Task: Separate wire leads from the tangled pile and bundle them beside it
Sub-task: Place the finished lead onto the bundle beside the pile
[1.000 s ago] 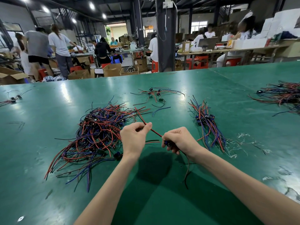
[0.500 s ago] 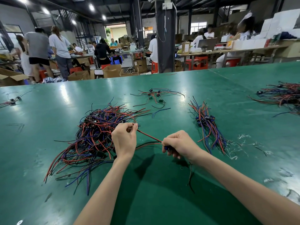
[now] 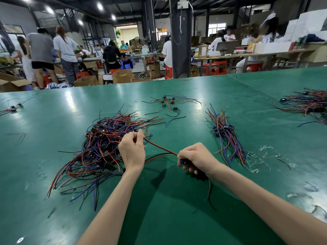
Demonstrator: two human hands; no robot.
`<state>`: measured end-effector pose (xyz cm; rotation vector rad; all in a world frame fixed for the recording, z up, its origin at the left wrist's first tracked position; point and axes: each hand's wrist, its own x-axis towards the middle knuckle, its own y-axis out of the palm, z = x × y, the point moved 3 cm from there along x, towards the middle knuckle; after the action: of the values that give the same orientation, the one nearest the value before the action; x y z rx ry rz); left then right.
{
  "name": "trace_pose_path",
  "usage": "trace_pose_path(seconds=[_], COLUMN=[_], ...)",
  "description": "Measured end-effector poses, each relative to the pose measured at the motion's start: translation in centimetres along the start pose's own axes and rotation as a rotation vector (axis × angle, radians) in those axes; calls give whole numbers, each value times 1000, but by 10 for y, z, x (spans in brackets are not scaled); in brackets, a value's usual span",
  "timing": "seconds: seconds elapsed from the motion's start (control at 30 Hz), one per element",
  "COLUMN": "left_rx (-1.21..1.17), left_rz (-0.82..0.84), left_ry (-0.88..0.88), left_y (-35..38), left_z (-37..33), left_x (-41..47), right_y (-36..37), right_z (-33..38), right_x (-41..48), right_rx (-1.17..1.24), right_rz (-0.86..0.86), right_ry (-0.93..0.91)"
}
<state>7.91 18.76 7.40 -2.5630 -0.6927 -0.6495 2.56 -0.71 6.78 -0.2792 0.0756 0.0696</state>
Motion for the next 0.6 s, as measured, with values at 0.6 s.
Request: trace_pose_path(seconds=[0.6], left_rx=[-566], left_rz=[580], left_ry=[-354], left_y=[41], left_z=[-25], left_x=[-58], right_y=[-2], right_z=[-3], right_x=[3], right_rx=[150], right_rz=[-88], right_ry=[-55])
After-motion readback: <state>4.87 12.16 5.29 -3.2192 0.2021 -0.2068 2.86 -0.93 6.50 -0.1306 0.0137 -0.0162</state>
